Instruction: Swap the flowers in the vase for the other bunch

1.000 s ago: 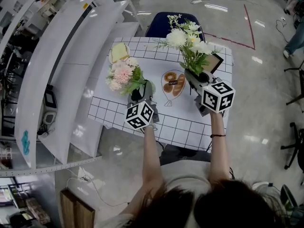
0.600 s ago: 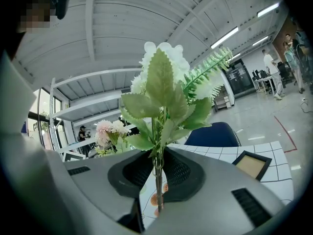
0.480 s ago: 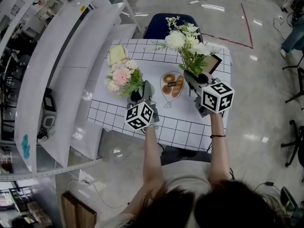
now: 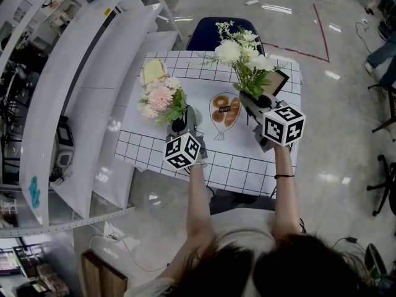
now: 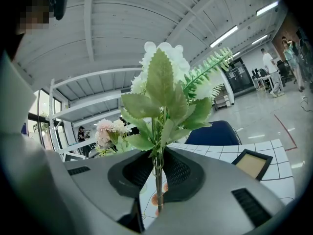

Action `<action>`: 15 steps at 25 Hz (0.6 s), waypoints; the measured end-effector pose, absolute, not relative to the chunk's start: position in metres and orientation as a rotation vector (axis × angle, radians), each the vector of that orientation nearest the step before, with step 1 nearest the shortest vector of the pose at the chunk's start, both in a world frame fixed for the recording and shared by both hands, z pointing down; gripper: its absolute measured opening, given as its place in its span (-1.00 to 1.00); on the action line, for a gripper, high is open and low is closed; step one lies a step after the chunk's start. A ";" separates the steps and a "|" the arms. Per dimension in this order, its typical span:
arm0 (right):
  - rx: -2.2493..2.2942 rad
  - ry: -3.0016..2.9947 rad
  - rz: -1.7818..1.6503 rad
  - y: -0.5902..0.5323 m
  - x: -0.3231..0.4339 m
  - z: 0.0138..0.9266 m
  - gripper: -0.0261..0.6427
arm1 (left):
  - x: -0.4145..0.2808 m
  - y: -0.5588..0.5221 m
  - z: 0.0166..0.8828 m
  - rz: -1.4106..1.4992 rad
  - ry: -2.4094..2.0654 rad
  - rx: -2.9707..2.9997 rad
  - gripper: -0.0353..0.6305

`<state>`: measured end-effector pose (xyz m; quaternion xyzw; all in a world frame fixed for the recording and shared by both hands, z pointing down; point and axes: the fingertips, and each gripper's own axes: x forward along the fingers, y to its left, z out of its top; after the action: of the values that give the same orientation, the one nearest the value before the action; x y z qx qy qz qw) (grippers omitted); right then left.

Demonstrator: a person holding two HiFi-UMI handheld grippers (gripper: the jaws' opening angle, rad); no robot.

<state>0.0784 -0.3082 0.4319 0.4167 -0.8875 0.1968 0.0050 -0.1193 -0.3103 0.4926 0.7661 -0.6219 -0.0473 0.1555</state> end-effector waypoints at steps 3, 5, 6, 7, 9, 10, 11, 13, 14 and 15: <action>1.306 -2.778 0.615 -0.308 0.078 0.432 -0.77 | -0.119 -0.310 0.492 -0.134 -1.774 2.203 -0.56; 1.307 -2.778 0.614 -0.307 0.078 0.431 -0.77 | -0.119 -0.309 0.491 -0.135 -1.769 2.206 -0.58; 1.307 -2.779 0.614 -0.307 0.078 0.430 -0.77 | -0.119 -0.309 0.491 -0.135 -1.767 2.208 -0.59; 1.307 -2.780 0.613 -0.307 0.078 0.430 -0.77 | -0.119 -0.309 0.491 -0.134 -1.765 2.210 -0.61; 1.307 -2.779 0.612 -0.307 0.078 0.430 -0.77 | -0.119 -0.309 0.490 -0.130 -1.759 2.216 -0.62; 1.306 -2.779 0.611 -0.307 0.078 0.429 -0.77 | -0.118 -0.308 0.490 -0.127 -1.756 2.219 -0.63; 1.305 -2.779 0.611 -0.307 0.078 0.429 -0.77 | -0.118 -0.308 0.489 -0.126 -1.752 2.222 -0.63; 1.302 -2.780 0.610 -0.306 0.076 0.428 -0.77 | -0.117 -0.308 0.488 -0.122 -1.747 2.230 -0.64; 1.300 -2.780 0.608 -0.306 0.076 0.428 -0.77 | -0.117 -0.308 0.487 -0.121 -1.745 2.234 -0.65; 1.298 -2.781 0.606 -0.306 0.075 0.428 -0.77 | -0.117 -0.308 0.487 -0.121 -1.745 2.237 -0.65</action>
<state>0.0753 -0.3055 0.4276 0.4151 -0.8889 0.1939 0.0068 -0.1171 -0.3079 0.4865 0.7789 -0.6074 -0.0423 0.1502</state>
